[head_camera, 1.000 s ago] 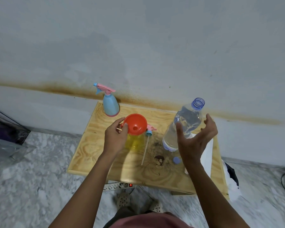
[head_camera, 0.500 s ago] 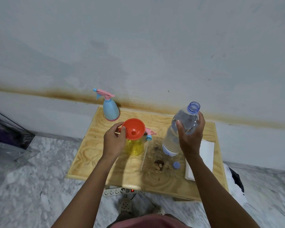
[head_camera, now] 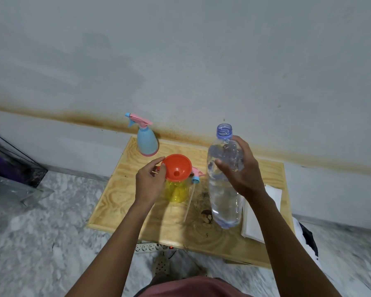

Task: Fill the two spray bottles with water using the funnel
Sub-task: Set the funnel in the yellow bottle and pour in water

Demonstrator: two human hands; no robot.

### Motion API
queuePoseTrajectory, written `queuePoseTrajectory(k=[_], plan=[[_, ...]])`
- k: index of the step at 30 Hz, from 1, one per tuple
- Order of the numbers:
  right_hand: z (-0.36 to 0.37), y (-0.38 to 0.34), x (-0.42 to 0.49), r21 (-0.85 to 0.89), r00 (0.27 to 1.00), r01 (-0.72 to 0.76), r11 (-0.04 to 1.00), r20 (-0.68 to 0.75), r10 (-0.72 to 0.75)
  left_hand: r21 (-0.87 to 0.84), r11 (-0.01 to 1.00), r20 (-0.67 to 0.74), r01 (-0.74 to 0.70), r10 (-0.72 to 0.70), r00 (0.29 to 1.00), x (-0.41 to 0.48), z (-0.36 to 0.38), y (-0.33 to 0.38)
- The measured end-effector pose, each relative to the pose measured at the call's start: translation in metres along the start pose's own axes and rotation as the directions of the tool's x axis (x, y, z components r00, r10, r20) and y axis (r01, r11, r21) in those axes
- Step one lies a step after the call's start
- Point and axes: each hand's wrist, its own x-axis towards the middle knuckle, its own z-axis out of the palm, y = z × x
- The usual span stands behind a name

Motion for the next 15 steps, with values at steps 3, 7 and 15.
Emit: queuePoseTrajectory(k=[3, 7, 15], plan=[[-0.0008, -0.0054, 0.0033, 0.018, 0.985, -0.039, 0.999, 0.171, 0.035, -0.013, 1.000, -0.007, 0.015, -0.015, 1.000, 0.0007, 0.0012, 0.0002], [0.0015, -0.0044, 0.0016, 0.058, 0.954, -0.116, 0.991, 0.285, 0.095, -0.019, 1.000, -0.011, 0.009, -0.010, 1.000, 0.0019, 0.0007, -0.0013], [0.0032, -0.0003, -0.0001, -0.001, 0.910, -0.161, 0.987, 0.386, 0.149, -0.026, 1.000, -0.019, -0.002, 0.002, 1.000, 0.0027, 0.0025, -0.0038]])
